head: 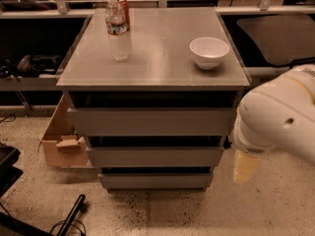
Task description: Open bottom drawer
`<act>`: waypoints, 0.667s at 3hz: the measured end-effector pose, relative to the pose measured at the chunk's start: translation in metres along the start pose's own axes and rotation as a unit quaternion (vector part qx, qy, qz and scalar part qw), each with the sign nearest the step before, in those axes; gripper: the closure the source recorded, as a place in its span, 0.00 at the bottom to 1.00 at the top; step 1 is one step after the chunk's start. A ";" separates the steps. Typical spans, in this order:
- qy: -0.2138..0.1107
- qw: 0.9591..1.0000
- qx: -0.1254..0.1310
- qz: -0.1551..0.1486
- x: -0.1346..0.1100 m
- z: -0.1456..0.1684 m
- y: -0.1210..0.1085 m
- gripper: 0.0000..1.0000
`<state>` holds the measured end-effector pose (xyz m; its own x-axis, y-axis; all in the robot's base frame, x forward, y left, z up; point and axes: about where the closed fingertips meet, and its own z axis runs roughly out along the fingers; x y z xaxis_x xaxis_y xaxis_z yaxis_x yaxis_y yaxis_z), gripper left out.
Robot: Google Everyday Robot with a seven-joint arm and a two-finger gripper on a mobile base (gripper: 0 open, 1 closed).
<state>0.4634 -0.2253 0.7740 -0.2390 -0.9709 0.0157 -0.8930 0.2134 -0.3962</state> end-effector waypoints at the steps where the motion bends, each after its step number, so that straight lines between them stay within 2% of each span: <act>1: 0.045 0.999 0.011 -0.020 -0.001 0.044 0.001 0.00; 2: 0.041 0.999 0.013 -0.019 -0.001 0.040 0.000 0.00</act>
Offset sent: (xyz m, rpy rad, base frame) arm 0.0135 -0.0003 -0.0341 -0.0732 -0.0003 0.0058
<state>0.4790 -0.2284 0.7374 -0.2365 -0.9658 0.1064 -0.8922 0.1725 -0.4173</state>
